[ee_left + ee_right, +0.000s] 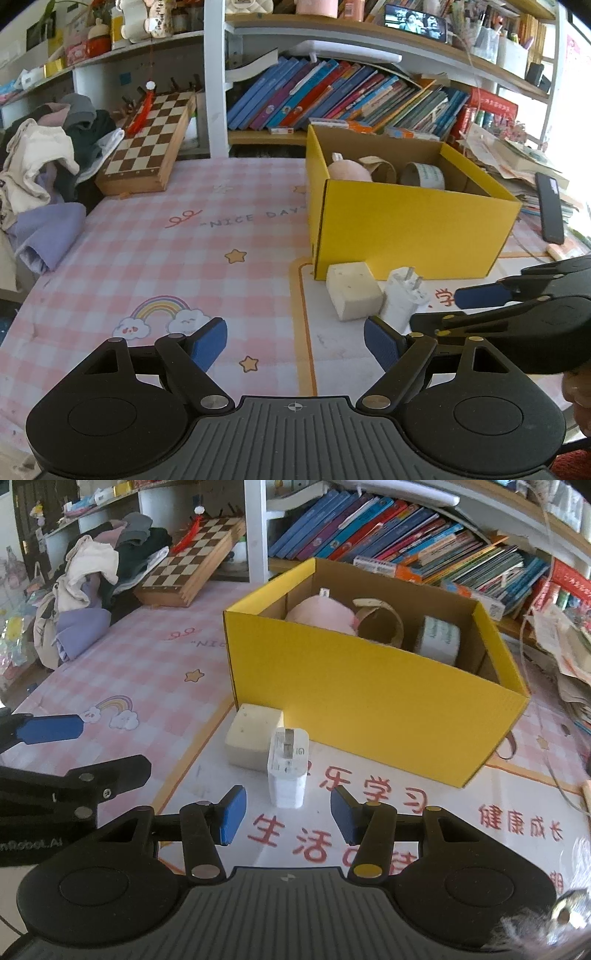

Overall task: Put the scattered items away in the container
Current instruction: 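Close the right gripper on the white plug while the left gripper grasps the white cube, then lift the white cube with the left gripper while the right gripper carries the plug over the box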

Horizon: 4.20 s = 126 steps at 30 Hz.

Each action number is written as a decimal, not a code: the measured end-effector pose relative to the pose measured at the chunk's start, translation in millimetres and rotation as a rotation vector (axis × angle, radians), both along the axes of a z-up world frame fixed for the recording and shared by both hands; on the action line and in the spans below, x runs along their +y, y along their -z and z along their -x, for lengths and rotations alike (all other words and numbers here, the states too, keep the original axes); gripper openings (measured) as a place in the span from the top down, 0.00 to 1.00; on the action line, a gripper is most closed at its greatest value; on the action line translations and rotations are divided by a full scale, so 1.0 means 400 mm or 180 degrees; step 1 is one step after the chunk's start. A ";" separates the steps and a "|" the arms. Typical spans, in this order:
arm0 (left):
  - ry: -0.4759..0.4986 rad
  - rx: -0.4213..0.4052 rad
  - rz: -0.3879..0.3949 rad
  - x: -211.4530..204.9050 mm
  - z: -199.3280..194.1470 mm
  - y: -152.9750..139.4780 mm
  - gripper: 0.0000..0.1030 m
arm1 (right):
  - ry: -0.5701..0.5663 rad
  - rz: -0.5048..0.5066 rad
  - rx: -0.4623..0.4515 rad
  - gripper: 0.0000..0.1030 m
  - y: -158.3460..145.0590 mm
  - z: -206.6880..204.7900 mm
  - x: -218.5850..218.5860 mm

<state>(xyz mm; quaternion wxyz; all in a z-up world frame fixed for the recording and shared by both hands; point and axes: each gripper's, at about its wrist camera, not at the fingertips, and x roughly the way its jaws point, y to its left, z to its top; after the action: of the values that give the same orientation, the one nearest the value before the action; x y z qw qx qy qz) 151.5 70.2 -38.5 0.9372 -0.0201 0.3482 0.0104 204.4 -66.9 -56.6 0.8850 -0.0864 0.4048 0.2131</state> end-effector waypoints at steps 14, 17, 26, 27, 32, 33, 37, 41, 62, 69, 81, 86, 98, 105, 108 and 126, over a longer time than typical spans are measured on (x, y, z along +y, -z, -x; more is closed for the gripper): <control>-0.0065 0.0107 0.0000 -0.036 -0.070 0.020 0.20 | -0.0181 -0.0284 0.0286 0.76 0.037 -0.106 -0.029; -0.0011 0.0134 0.0039 -0.052 -0.095 0.029 0.20 | -0.0215 -0.0196 0.0262 0.76 0.032 -0.103 -0.043; 0.0119 0.0255 0.0131 -0.104 -0.183 0.069 0.31 | 0.0087 -0.0116 0.0256 0.76 0.035 -0.116 -0.140; 0.0139 0.0268 0.0108 -0.111 -0.191 0.073 0.31 | 0.0094 -0.0113 0.0250 0.76 0.036 -0.117 -0.147; 0.0173 0.0352 -0.0002 -0.133 -0.230 0.096 0.32 | 0.0041 -0.0131 0.0244 0.75 0.039 -0.123 -0.156; 0.0168 0.0378 -0.0009 -0.133 -0.234 0.100 0.34 | 0.0031 -0.0141 0.0251 0.74 0.040 -0.126 -0.155; 0.0152 0.0464 -0.0034 -0.131 -0.245 0.114 0.38 | 0.0027 -0.0154 0.0264 0.73 0.045 -0.140 -0.151; 0.0158 0.0515 -0.0029 -0.128 -0.250 0.123 0.47 | 0.0055 -0.0161 0.0298 0.73 0.051 -0.155 -0.147; 0.0458 0.0302 0.0397 -0.109 -0.156 0.042 0.68 | 0.0259 -0.0203 0.0238 0.76 0.024 -0.091 -0.157; 0.0603 0.0011 0.0408 -0.114 -0.111 -0.018 0.69 | 0.0261 -0.0223 0.0032 0.76 -0.033 -0.051 -0.159; 0.0796 -0.0492 0.0222 -0.123 -0.097 -0.123 0.70 | 0.0266 -0.0337 -0.0284 0.76 -0.132 -0.032 -0.167; 0.0890 -0.0652 0.0153 -0.136 -0.128 -0.161 0.70 | 0.0241 -0.0416 -0.0486 0.76 -0.188 -0.046 -0.179; 0.0945 -0.0766 -0.0039 -0.190 -0.274 -0.199 0.70 | 0.0168 -0.0362 -0.0779 0.76 -0.253 -0.226 -0.223; 0.0951 -0.0423 -0.0212 -0.224 -0.374 -0.138 0.71 | -0.0202 -0.0061 -0.0616 0.76 -0.201 -0.371 -0.197; 0.0928 -0.0244 -0.0234 -0.228 -0.407 -0.112 0.71 | -0.0302 -0.0028 -0.0463 0.76 -0.176 -0.432 -0.185; 0.0973 0.0419 -0.0141 -0.270 -0.493 -0.030 0.70 | -0.0800 0.0155 0.0171 0.76 -0.056 -0.608 -0.089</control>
<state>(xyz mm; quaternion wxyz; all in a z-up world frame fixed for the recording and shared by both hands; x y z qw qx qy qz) 348.5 -37.7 -26.5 0.9031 0.0545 0.4076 -0.1234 447.8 -102.3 -34.1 0.8378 -0.1521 0.4194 0.3146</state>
